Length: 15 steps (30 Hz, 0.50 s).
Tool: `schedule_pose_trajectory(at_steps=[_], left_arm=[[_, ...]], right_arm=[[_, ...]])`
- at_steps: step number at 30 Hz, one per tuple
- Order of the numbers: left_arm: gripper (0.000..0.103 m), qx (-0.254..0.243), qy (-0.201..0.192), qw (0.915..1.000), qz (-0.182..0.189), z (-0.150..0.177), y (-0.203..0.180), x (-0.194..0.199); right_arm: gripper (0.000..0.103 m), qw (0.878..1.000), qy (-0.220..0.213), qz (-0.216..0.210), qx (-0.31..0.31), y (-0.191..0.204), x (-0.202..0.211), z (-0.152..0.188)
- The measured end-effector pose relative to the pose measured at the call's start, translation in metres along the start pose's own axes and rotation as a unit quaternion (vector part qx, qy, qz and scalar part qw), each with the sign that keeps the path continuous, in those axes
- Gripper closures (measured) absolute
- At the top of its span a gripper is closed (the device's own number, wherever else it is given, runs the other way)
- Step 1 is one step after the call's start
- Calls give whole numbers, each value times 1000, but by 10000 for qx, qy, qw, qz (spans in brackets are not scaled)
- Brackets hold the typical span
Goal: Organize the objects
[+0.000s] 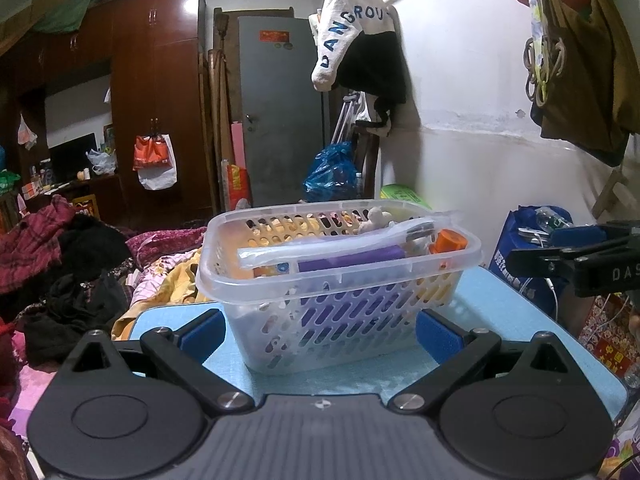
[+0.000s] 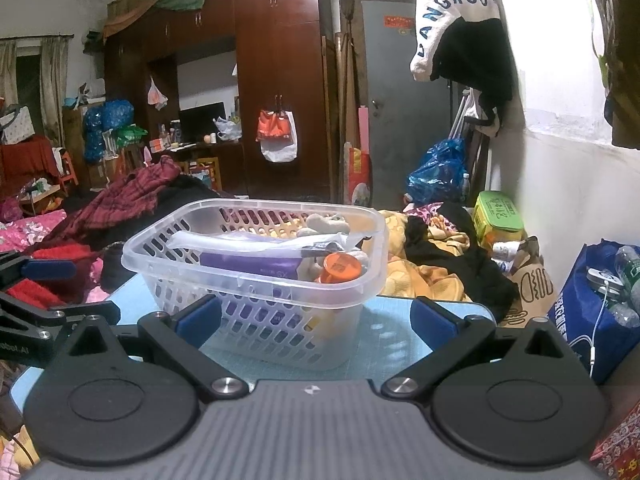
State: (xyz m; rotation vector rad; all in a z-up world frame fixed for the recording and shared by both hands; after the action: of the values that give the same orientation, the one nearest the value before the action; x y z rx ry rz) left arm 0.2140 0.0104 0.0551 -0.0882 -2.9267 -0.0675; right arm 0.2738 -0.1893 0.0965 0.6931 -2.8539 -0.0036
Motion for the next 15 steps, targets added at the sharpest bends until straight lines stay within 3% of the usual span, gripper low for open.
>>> schedule_pose_trajectory(at_steps=[15], left_arm=[[1,-16,31,10000,6,1,-2,-1]], right_arm=[[0,10000,-13,-43,-22,0,1,1]])
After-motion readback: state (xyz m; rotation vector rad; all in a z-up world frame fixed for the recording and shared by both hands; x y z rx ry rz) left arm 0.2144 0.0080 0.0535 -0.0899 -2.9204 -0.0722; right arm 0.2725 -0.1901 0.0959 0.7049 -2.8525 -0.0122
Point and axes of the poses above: each gripper's, at about its wrist camera, not at the fingertips, and x roughly against the way its jaws point, y to its left, z to its underside, the point moved 8 cm from there along -x, roughly the way its jaws point, and after that the axes turned 12 degrees about -y, right-handed, at the moved point
